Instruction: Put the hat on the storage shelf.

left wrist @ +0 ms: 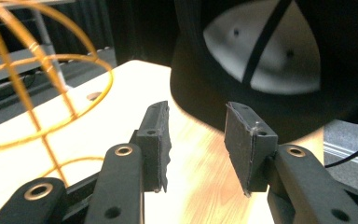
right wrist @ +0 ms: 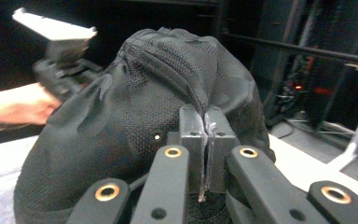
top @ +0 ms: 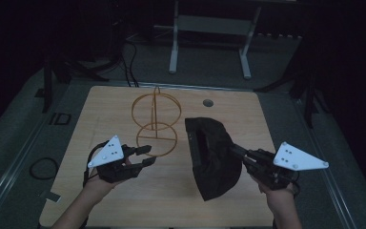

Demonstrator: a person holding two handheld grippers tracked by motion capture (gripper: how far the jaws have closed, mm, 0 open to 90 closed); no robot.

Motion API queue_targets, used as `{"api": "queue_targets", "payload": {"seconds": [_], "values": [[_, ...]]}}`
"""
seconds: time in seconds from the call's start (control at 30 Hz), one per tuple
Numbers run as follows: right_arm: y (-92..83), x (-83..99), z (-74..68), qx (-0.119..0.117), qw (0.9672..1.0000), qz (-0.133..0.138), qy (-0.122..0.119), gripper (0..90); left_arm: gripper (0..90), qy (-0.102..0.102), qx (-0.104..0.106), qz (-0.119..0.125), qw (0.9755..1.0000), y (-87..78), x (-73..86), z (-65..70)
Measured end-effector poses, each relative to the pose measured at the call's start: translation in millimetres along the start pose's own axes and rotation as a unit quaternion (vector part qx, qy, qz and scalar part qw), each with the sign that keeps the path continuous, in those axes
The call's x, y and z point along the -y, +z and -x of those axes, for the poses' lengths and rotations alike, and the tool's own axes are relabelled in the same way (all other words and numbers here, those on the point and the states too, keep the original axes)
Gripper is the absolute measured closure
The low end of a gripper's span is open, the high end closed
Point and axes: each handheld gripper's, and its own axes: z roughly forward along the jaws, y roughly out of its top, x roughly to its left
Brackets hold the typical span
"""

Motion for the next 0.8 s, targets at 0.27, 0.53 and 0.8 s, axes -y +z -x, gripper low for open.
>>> {"api": "queue_targets", "payload": {"seconds": [0.27, 0.53, 0.8], "values": [[25.1, -16.6, 32.7, 0.042, 0.999, 0.0, 0.013, 88.3, 56.9, -0.011, -0.039, -0.007, 0.9991, -17.1, 22.7, -6.7], [66.6, -37.3, 52.4, 0.044, 0.9988, -0.003, 0.02, 88.3, 51.2, -0.033, -0.075, -0.005, 0.9966, -29.7, 46.4, -10.0], [116.5, -51.3, 55.2, 0.034, 0.999, -0.029, 0.004, 88.3, 24.2, -0.054, -0.103, -0.044, 0.9922, -27.4, 70.1, -7.2]]}}
